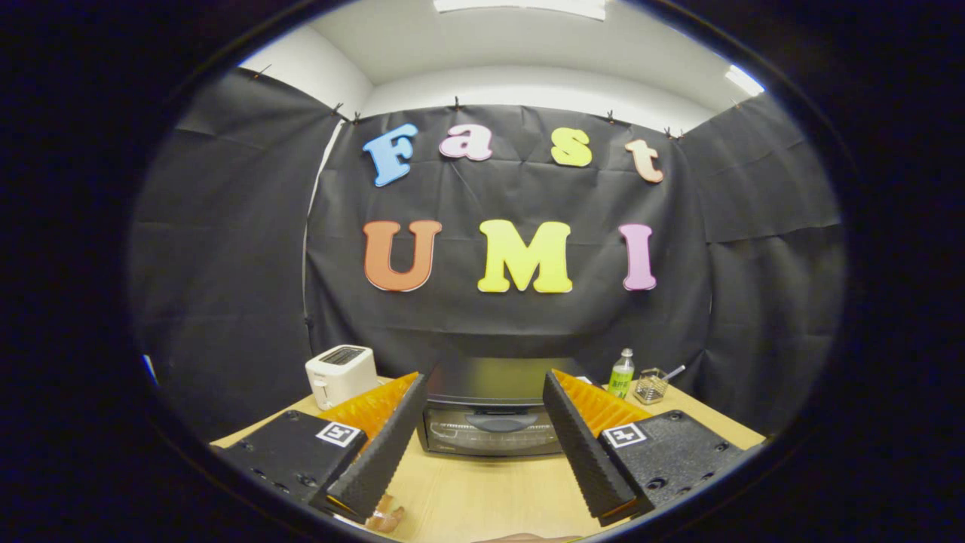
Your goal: Open the toaster oven, put the food inside, and close the toaster oven door.
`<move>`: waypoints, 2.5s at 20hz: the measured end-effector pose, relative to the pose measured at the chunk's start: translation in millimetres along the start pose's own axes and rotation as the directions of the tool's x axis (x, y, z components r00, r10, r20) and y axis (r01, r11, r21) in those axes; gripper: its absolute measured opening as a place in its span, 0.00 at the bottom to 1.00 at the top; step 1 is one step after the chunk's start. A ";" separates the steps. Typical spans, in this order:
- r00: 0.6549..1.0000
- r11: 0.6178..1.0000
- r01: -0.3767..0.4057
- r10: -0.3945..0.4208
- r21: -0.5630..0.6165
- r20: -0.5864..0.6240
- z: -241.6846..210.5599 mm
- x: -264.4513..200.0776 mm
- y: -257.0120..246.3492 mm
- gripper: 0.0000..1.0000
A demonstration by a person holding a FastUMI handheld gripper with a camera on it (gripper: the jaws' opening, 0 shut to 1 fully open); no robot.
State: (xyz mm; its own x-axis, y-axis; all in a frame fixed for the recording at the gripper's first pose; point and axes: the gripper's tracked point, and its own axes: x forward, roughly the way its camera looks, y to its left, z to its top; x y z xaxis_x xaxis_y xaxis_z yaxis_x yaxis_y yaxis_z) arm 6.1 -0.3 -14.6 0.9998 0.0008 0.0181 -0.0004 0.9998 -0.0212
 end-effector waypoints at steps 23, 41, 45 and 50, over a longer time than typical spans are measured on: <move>0.950 0.998 0.068 -0.059 0.019 -0.307 -120.6 171.6 -39.1 0.93; 0.924 0.998 0.056 -0.046 0.017 -0.380 -159.3 162.8 -31.3 0.91; 0.939 0.999 0.030 -0.015 0.039 -0.343 -165.7 145.7 -30.8 0.91; 0.945 0.999 0.006 0.011 0.049 -0.326 -181.6 115.0 -30.4 0.91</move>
State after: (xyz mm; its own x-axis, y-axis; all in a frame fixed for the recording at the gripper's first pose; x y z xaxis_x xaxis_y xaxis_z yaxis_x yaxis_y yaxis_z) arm 124.3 -34.4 -193.4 0.9512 0.0044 -0.3085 0.0044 0.9996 0.0277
